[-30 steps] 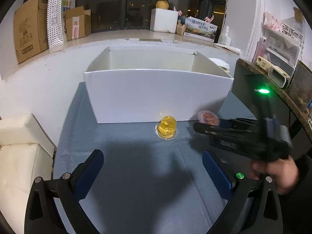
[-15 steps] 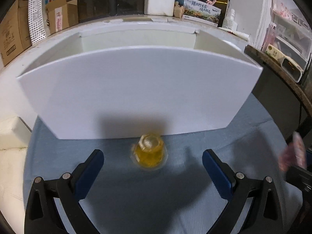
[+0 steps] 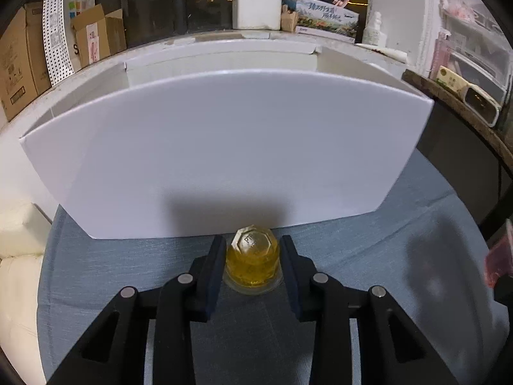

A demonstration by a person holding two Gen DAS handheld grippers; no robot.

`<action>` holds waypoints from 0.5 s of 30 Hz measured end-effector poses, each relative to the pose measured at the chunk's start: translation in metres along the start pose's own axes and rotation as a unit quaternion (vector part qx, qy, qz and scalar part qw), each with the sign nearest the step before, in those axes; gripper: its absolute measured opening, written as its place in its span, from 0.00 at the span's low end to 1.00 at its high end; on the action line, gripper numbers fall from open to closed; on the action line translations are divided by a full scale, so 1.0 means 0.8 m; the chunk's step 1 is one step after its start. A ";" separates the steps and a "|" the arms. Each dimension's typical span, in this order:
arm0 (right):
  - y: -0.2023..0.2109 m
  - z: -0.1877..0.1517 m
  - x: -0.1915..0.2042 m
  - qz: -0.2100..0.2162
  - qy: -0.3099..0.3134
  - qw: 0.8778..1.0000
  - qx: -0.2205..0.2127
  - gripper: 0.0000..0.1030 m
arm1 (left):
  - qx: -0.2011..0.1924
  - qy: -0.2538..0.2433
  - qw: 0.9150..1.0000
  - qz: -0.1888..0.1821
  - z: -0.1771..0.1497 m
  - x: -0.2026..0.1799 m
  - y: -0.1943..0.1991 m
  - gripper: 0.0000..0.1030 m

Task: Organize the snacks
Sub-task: 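Drop the pink cup in the box while the left gripper boxes the orange cup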

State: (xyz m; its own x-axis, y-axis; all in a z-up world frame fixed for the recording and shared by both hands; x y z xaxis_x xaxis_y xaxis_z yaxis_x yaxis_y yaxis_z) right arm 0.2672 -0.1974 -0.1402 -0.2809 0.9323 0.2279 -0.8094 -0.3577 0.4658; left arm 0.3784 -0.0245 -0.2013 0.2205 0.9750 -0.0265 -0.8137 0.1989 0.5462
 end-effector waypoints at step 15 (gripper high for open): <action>-0.027 0.068 0.050 0.032 0.022 0.998 -0.042 0.44 | -0.117 0.014 0.993 -0.013 0.100 0.049 0.146 0.37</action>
State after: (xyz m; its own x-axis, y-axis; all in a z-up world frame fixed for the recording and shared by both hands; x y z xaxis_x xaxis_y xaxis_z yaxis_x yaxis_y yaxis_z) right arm 0.3015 -0.1555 -0.0945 -0.3538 0.9102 0.2155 -0.8292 -0.4118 0.3779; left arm 0.3349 0.0289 -0.0711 0.2305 0.9711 -0.0621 -0.9114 0.2378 0.3359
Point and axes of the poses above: each gripper's, at about its wrist camera, not at the fingertips, and y roughly against the way its jaws point, x to its left, z to its top, the point moved 6 cm from there along -y, roughly the way its jaws point, and after that the axes turned 15 degrees about -x, right-handed, at the moved point
